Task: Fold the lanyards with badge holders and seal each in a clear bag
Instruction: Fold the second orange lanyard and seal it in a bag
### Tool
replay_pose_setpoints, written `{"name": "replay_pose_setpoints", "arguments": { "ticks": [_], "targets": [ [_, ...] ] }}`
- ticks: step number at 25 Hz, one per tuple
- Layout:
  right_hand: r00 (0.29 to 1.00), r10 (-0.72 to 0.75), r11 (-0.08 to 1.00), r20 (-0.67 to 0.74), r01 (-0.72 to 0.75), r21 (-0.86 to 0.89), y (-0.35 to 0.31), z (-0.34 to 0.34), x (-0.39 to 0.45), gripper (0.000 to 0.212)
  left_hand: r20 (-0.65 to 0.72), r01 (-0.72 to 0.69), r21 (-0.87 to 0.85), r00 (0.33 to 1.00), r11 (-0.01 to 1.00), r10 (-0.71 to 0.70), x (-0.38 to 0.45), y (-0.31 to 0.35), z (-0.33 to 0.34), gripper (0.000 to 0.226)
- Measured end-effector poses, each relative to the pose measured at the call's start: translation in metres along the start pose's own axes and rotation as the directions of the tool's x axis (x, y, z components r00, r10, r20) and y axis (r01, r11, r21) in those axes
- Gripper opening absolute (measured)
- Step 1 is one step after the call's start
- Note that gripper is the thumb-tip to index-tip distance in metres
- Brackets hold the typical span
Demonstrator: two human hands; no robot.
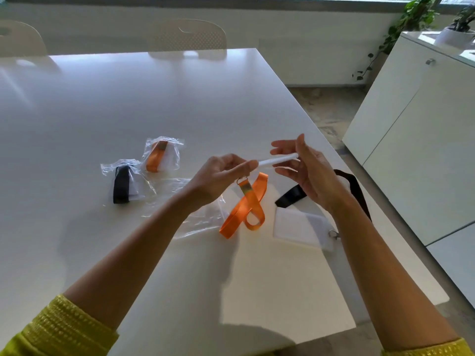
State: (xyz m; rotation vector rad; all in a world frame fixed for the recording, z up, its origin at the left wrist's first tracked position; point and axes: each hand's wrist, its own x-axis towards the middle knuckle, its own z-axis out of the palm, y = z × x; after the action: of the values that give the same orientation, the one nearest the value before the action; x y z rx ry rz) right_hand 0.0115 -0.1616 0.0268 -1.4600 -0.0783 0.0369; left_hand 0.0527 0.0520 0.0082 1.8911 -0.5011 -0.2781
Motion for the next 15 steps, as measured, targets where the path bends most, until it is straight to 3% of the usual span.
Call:
{"name": "replay_pose_setpoints", "arguments": {
  "ticks": [2, 4, 6, 9, 12, 15],
  "targets": [
    [0.998, -0.049, 0.997, 0.038, 0.046, 0.068, 0.002, 0.004, 0.005, 0.034, 0.037, 0.042, -0.085, 0.999, 0.996, -0.039, -0.001, -0.002, -0.002, 0.086],
    [0.991, -0.129, 0.983, -0.015, 0.126, -0.13, 0.005, 0.009, 0.012, 0.024, 0.073, 0.078, -0.134, 0.995, 0.988, -0.068, -0.001, -0.002, -0.007, 0.089],
    [0.98, -0.191, 0.953, -0.055, 0.172, -0.251, 0.006, 0.014, 0.019, 0.023, 0.055, 0.077, -0.109, 0.996, 0.991, -0.072, -0.002, -0.001, -0.01, 0.064],
    [0.97, -0.23, 0.939, -0.075, 0.201, -0.28, 0.004, 0.018, 0.028, 0.024, -0.108, -0.041, -0.074, 0.994, 0.996, 0.033, -0.003, -0.002, -0.012, 0.018],
    [0.965, -0.236, 0.94, -0.115, 0.197, -0.28, 0.006, 0.023, 0.033, 0.027, -0.187, -0.103, -0.129, 0.979, 0.986, 0.077, -0.005, 0.0, -0.012, 0.007],
    [0.991, -0.122, 0.954, -0.055, 0.102, -0.28, 0.015, 0.027, 0.031, 0.04, -0.296, -0.101, -0.231, 0.955, 0.968, 0.029, -0.005, 0.006, -0.013, 0.008]
  ]
}}
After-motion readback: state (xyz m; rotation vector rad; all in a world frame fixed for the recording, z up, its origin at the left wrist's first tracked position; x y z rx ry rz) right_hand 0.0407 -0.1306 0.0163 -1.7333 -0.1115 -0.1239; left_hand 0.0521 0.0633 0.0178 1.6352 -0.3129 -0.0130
